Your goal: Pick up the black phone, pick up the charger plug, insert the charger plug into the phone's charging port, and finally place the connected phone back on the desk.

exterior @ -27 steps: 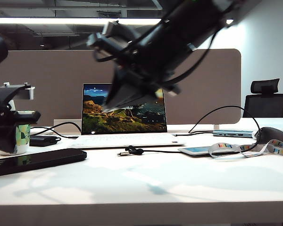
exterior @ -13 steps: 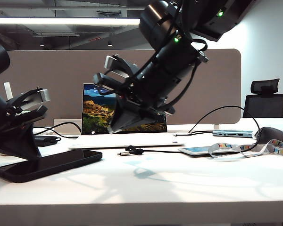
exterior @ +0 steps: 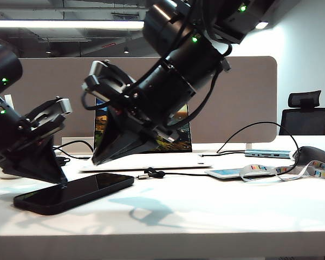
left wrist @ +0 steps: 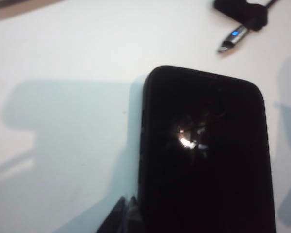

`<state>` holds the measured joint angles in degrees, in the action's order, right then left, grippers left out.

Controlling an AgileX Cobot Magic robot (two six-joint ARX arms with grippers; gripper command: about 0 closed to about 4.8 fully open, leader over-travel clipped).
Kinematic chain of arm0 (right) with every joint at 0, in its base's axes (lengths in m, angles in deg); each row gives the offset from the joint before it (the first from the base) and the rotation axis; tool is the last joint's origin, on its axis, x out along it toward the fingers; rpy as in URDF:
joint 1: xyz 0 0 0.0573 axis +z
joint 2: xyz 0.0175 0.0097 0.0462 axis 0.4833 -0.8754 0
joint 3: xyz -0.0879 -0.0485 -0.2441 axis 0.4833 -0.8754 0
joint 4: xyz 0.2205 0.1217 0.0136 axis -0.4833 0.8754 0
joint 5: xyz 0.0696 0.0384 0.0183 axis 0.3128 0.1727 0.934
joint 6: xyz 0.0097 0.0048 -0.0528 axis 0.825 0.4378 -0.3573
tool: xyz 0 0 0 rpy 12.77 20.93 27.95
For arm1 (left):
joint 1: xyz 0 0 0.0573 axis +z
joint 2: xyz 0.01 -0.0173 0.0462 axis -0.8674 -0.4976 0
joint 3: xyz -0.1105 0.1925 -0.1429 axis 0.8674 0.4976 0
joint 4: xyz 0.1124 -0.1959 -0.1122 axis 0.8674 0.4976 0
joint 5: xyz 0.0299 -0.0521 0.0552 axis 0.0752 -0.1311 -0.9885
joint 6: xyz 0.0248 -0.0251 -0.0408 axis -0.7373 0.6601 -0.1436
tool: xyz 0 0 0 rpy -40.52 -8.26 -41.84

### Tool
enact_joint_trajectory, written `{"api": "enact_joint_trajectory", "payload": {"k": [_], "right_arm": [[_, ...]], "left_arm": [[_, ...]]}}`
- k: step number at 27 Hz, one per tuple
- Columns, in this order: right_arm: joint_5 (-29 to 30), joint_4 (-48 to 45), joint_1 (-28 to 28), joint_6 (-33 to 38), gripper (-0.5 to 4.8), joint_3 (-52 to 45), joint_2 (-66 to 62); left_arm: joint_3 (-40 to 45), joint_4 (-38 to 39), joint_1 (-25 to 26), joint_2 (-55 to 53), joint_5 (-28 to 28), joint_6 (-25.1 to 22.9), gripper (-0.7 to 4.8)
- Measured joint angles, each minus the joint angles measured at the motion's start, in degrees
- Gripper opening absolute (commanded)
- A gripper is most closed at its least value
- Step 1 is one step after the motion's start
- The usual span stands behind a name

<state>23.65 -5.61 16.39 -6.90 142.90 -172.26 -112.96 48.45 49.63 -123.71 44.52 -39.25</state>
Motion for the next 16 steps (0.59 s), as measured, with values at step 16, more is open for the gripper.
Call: {"api": "enact_joint_trajectory", "payload": {"k": [16], "right_arm": [[3.15,7.74,1.79,-5.77,-0.05,-0.09,-3.13]], "left_arm": [[0.0,-0.57,-2.1,-0.09,6.45,-0.04,-0.06]]}}
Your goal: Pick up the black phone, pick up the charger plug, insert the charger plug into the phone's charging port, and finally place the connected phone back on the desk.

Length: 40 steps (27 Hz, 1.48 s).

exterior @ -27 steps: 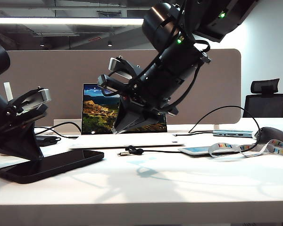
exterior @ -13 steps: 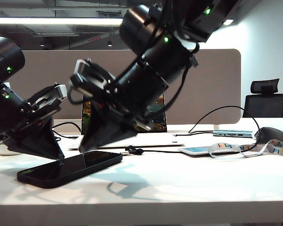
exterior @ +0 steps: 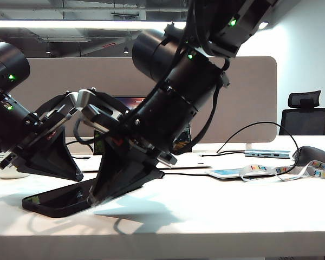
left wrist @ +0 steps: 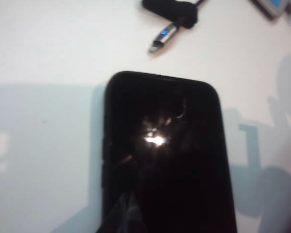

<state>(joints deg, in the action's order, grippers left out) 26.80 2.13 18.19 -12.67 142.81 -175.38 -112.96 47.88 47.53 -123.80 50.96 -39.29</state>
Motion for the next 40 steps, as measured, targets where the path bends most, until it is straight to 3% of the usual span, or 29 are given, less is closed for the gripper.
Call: {"api": "enact_joint_trajectory", "payload": {"k": [6,14,24,32,40], "right_arm": [[0.81,-1.46,0.74,-0.09,-0.06,-0.02,-1.49],[0.74,-3.45,1.25,-0.09,-0.06,0.02,-1.81],[2.84,-11.43,1.36,2.91,-0.05,0.28,-4.2],[1.09,-5.86,0.57,0.5,-0.06,0.26,1.7],[0.72,2.03,1.14,-3.21,-0.06,-0.04,-0.28]], "left_arm": [[0.0,0.11,-0.07,-0.02,0.17,-0.68,-0.06],[-0.76,0.35,0.0,0.0,-11.02,-1.44,-0.06],[-0.79,1.92,0.0,0.0,-7.54,-1.46,-0.06],[-0.76,2.32,0.04,0.0,-8.63,-1.49,-0.06],[-0.76,3.85,0.0,-0.07,-6.54,-1.49,-0.06]]}}
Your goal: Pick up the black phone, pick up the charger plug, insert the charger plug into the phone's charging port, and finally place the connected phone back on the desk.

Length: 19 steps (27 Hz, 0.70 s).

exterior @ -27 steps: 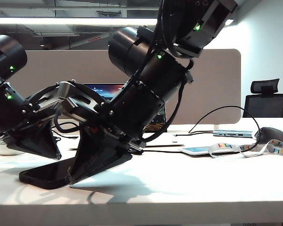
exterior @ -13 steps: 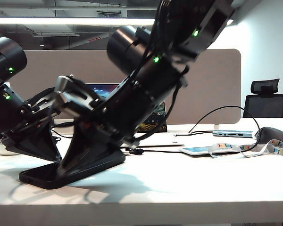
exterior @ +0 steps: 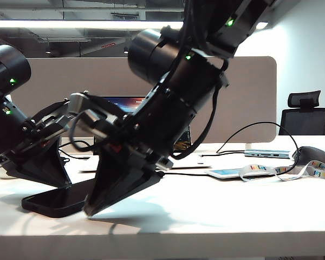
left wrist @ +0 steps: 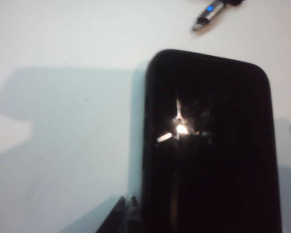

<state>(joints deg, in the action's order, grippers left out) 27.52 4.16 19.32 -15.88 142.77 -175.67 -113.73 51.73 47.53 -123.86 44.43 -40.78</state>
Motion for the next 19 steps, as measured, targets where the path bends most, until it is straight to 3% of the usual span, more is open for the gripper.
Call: {"api": "enact_joint_trajectory", "payload": {"k": [13,19], "right_arm": [[0.79,-8.28,2.03,0.92,-0.05,0.33,-3.74],[-1.6,-12.74,2.8,2.56,-0.05,0.2,-4.61]], "left_arm": [[-0.02,2.05,0.46,0.07,2.71,0.04,-0.06],[-0.13,1.81,0.98,0.2,2.58,-0.44,-0.06]]}}
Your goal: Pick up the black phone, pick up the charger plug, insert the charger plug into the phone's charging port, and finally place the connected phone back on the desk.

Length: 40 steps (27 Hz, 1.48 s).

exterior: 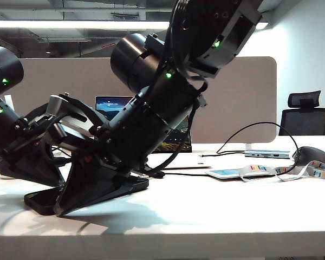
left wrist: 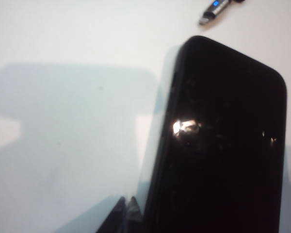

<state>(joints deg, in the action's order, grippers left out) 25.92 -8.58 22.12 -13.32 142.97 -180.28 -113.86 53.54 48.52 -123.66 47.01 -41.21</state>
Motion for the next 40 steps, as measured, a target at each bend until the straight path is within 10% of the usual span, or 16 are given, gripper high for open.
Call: {"api": "enact_joint_trajectory", "payload": {"k": [13,23,40], "right_arm": [[-5.29,-7.74,0.22,0.35,-0.05,-0.2,-0.15],[-5.75,-5.2,-12.11,-4.0,-0.05,0.52,8.33],[-0.42,1.73,-16.22,-10.03,-0.05,14.38,-3.19]], "left_arm": [[-0.11,-1.97,-0.83,0.13,-8.66,5.53,-0.06],[-0.04,-2.29,-0.87,10.82,-14.71,12.66,-0.06],[-0.33,20.28,-0.96,19.21,3.93,19.82,-0.06]]}}
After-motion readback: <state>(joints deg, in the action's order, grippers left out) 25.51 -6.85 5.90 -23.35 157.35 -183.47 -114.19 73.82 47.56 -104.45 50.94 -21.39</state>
